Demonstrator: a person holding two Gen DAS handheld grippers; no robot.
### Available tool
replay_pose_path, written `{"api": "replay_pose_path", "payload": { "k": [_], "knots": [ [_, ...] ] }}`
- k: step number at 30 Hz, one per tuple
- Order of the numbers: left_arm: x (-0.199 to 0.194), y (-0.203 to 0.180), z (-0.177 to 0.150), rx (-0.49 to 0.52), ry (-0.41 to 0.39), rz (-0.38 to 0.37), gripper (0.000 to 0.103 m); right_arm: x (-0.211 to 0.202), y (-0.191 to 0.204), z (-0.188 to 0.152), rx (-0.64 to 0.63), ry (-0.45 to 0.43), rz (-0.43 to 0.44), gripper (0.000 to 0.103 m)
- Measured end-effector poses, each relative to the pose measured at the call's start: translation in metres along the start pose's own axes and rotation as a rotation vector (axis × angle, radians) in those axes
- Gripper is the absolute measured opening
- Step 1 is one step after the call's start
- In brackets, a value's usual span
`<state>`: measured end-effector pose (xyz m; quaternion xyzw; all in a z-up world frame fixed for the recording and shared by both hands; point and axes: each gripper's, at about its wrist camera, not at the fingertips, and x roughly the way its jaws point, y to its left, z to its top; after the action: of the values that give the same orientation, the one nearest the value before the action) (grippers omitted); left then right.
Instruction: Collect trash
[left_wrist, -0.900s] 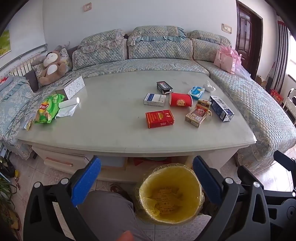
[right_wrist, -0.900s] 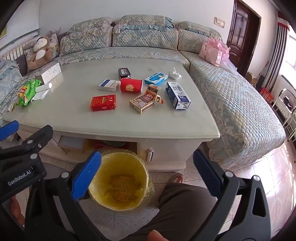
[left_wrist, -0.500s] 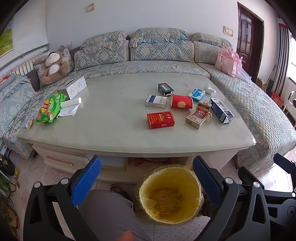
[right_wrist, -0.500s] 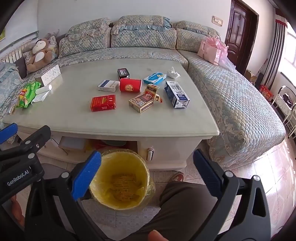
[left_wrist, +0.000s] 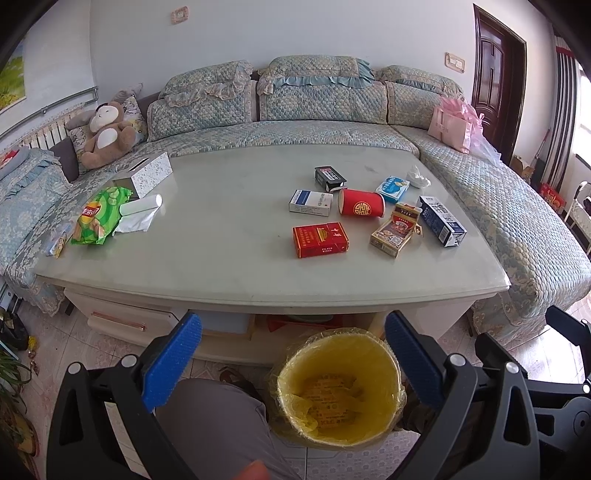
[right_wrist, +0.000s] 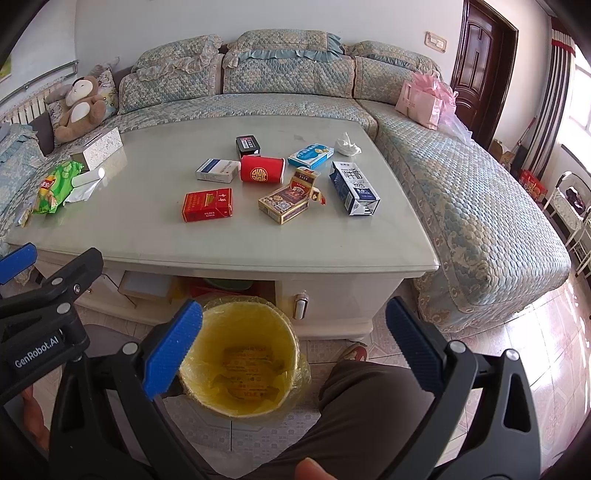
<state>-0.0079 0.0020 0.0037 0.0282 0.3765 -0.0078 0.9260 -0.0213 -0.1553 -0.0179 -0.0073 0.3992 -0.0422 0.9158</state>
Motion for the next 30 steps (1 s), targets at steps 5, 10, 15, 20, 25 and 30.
{"api": "replay_pose_path", "payload": {
  "k": [5,10,15,20,25,30],
  "knots": [
    [-0.001,-0.0004,0.0011,0.0,-0.004,0.002,0.097,-0.0007,0.0002,0.0001,-0.001,-0.001,-0.001,0.097],
    [-0.0008,0.0003,0.002,0.0,-0.005,0.001,0.097,-0.0007,0.0003,0.0004,0.0,0.0,0.0,0.097],
    [0.0002,0.0009,0.0005,-0.004,-0.003,-0.003,0.097,-0.0007,0.0005,0.0002,0.0,-0.001,0.0,0.097],
    [0.0013,0.0013,0.0003,-0.003,-0.002,-0.002,0.097,-0.0009,0.0008,0.0003,0.001,-0.001,-0.003,0.097],
    [0.0023,0.0025,-0.0002,-0.005,0.002,-0.008,0.097,-0.0012,0.0006,0.0005,0.002,0.0,-0.003,0.097],
    [0.0045,0.0017,-0.0009,-0.012,0.006,-0.018,0.097,-0.0007,-0.0003,0.0009,0.005,0.002,-0.003,0.097]
  ]
}}
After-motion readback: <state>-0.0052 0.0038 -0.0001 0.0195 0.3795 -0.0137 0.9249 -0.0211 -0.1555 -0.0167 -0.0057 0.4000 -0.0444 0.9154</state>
